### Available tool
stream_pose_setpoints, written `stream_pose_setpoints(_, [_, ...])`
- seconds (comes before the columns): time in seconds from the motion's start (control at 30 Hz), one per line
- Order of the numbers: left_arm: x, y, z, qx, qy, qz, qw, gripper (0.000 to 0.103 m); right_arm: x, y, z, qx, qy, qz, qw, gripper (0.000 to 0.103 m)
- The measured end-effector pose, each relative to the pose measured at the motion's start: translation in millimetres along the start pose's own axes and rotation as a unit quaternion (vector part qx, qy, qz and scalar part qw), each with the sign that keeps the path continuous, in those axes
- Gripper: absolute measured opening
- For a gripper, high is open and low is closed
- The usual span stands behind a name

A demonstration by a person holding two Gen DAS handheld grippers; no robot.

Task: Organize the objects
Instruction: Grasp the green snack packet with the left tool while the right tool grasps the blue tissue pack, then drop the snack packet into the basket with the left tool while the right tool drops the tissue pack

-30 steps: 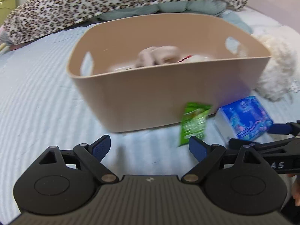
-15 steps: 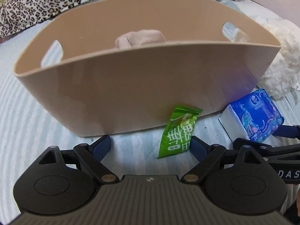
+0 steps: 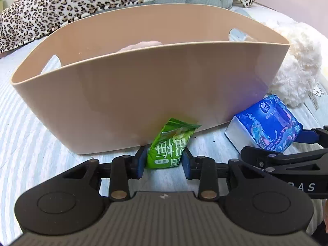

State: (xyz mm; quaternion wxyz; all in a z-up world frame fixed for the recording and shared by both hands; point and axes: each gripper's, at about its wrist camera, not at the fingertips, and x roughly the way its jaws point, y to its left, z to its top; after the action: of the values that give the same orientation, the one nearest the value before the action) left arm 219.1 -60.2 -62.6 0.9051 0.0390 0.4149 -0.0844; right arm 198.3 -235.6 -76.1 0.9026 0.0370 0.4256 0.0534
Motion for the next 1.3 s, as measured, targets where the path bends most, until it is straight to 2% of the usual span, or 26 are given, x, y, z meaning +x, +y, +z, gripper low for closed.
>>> stream_pose_setpoints(0.33, [-14, 17, -2, -0.014, -0.005, -0.004, 0.9999, 0.033, -9, 2, 1, 0.013, -0.010, 0.015, 1.000, 0.092])
stream_pose_setpoints(0.6, [-43, 29, -12, -0.022, -0.027, -0.016, 0.9993, 0.033, -37, 7, -1, 0.026, -0.033, 0.028, 0.999, 0.092])
stream_pose_setpoints(0.93, [-91, 33, -10, -0.028, -0.082, -0.015, 0.9962, 0.033, -82, 11, 4, 0.019, -0.078, 0.044, 0.996, 0.092])
stream_pose_setpoints(1.3, [-129, 45, 28, -0.033, -0.164, 0.011, 0.9859, 0.033, -117, 35, 52, -0.007, -0.155, 0.072, 0.985, 0.092])
